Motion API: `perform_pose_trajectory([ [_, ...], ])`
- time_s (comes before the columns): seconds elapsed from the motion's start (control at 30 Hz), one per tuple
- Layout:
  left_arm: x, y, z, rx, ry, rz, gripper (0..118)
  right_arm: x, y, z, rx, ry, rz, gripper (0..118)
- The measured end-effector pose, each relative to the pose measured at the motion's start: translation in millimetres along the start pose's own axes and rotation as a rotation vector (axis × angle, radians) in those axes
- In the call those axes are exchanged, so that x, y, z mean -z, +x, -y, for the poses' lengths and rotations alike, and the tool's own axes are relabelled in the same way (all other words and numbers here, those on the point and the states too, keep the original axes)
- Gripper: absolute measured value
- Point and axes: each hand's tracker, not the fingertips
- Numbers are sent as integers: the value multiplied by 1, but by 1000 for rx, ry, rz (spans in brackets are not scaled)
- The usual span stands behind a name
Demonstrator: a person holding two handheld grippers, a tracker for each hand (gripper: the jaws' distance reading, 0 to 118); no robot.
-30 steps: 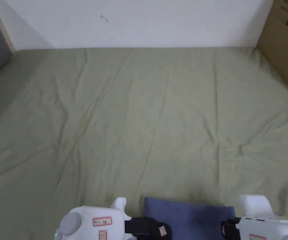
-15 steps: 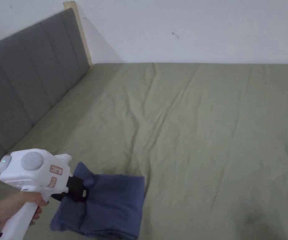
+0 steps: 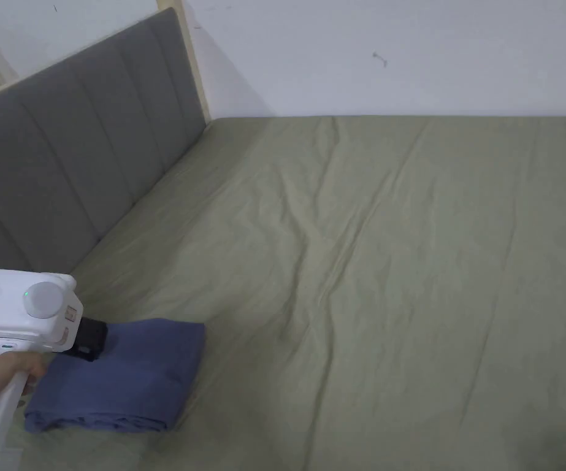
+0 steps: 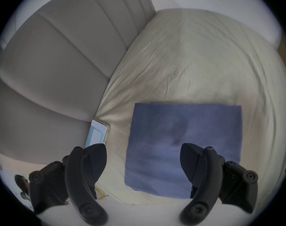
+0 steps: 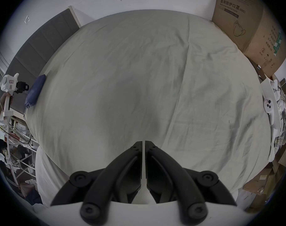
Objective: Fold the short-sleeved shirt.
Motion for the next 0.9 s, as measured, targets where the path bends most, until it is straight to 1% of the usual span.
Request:
perform_pose_trajectory([
  [0.03, -5, -1, 2, -25, 0, 23, 92, -1, -1, -1, 2, 6, -4, 4],
  [0.07, -12, 0, 6, -53, 10, 58, 68, -3, -2, -1, 3, 12, -10, 4],
  [0.13, -30, 7, 16, -105, 61, 176, 3, -8, -5, -1, 3, 25, -23, 4],
  [0.17, -38, 12, 21, -128, 85, 239, 0, -10, -6, -1, 3, 31, -31, 4],
  [0.23, -62, 31, 38, -156, 147, 276, 0, -14, -6, 0, 3, 41, -44, 4],
  [0.3, -88, 58, 57, -102, 212, 327, 0, -20, -5, 2, 11, 59, -55, 4],
  [0.37, -118, 86, 75, -95, 277, 318, 0, -23, 3, 2, 23, 73, -75, 4],
  [0.43, -138, 108, 91, -106, 352, 345, 0, -29, 7, 3, 37, 95, -76, 4],
  [0.53, -182, 144, 109, -73, 456, 331, 0, -43, 9, 5, 21, 153, -62, 4],
  [0.6, -211, 168, 125, -82, 551, 330, 0, -58, 10, 6, 32, 230, -59, 4],
  [0.67, -237, 184, 137, -59, 632, 376, 0, -77, 7, 7, 30, 318, -33, 4],
  [0.7, -248, 194, 144, -46, 666, 371, 0, -91, 3, 8, 16, 370, -1, 4],
  [0.8, -278, 213, 152, -32, 713, 353, 0, -121, -8, 6, -75, 519, 102, 4],
  [0.87, -295, 224, 160, -55, 753, 368, 0, -140, -13, 5, -88, 613, 126, 4],
  [0.9, -303, 228, 163, -38, 785, 368, 0, -150, -16, 4, -78, 650, 131, 4],
])
